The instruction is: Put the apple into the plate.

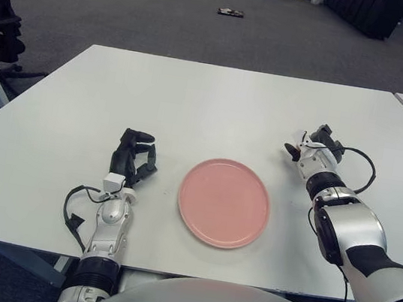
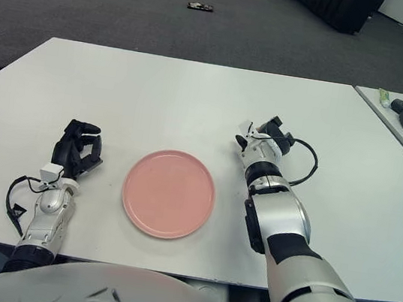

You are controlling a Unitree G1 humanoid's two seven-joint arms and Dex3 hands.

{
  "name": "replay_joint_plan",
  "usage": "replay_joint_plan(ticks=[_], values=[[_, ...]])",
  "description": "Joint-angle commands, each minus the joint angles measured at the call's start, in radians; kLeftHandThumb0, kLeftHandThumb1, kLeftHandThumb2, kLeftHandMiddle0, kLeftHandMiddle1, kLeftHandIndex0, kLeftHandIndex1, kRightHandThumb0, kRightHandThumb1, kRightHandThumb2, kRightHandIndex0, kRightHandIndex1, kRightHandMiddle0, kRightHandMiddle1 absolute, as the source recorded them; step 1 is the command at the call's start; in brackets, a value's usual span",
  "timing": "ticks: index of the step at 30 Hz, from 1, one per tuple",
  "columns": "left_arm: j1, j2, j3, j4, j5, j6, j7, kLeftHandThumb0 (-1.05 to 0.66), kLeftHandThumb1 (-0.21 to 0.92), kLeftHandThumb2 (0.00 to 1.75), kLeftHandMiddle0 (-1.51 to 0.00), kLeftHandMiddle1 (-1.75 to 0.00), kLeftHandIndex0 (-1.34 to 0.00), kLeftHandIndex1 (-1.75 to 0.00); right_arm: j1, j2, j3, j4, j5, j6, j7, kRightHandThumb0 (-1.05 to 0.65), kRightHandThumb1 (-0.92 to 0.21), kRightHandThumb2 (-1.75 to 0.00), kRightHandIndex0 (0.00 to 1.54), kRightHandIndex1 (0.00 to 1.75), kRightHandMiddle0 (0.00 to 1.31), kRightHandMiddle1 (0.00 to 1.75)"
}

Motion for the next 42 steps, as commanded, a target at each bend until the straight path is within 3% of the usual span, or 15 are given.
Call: replay_joint_plan(ticks=[1,15,27,29,31,36,39,42], values=[[0.027,0.013,0.012,0.043,-0.003,0.025,-0.005,-0.40,0.61,0.95,-0.64,-1.75,-0.38,-1.75,0.071,0.025,-0.017,0.042,0.037,0.032,0.020,-0.59,-0.45,-0.96,0.00,0.47,0.00,0.67],[0.022,0.023,0.012,0.050,0.005,0.032,-0.003,-0.40,0.61,0.96,-0.65,-1.75,-0.39,-1.75,0.082,0.017,-0.021,0.047,0.028,0.028,0.001,-0.58,-0.41,-1.00,0.00,0.93,0.00,1.00],[0.020,0.016,0.021,0.043,-0.007,0.049,0.005,-0.40,0.61,0.95,-0.61,-1.75,-0.39,-1.75,0.090,0.008,-0.050,0.049,0.045,-0.011,-0.017,-0.46,-0.33,-1.18,0.00,1.47,0.02,1.54],[0.020,0.015,0.022,0.043,-0.004,0.049,0.008,-0.39,0.62,0.94,-0.60,-1.75,-0.38,-1.75,0.095,0.003,-0.048,0.051,0.040,-0.025,-0.016,-0.42,-0.50,-1.03,0.01,1.62,0.24,1.65],[0.018,0.016,0.023,0.045,-0.002,0.047,0.009,-0.39,0.62,0.94,-0.59,-1.75,-0.38,-1.75,0.103,-0.003,-0.047,0.056,0.037,-0.043,-0.012,-0.41,-0.55,-0.98,0.03,1.68,0.32,1.68],[0.014,0.019,0.025,0.056,-0.002,0.035,0.005,-0.39,0.62,0.94,-0.60,-1.75,-0.38,-1.75,0.108,-0.008,-0.058,0.059,0.046,-0.071,-0.010,-0.42,-0.50,-1.05,0.12,1.74,0.45,1.71],[0.011,0.019,0.026,0.061,-0.003,0.029,0.003,-0.40,0.61,0.95,-0.61,-1.75,-0.39,-1.75,0.109,-0.010,-0.068,0.060,0.054,-0.086,-0.021,-0.14,-0.45,-1.12,0.25,1.74,0.55,1.64],[0.010,0.019,0.027,0.064,-0.004,0.026,0.002,-0.40,0.61,0.96,-0.62,-1.75,-0.39,-1.75,0.109,-0.010,-0.076,0.062,0.059,-0.094,-0.035,-0.05,-0.40,-1.18,0.33,1.75,0.61,1.59]])
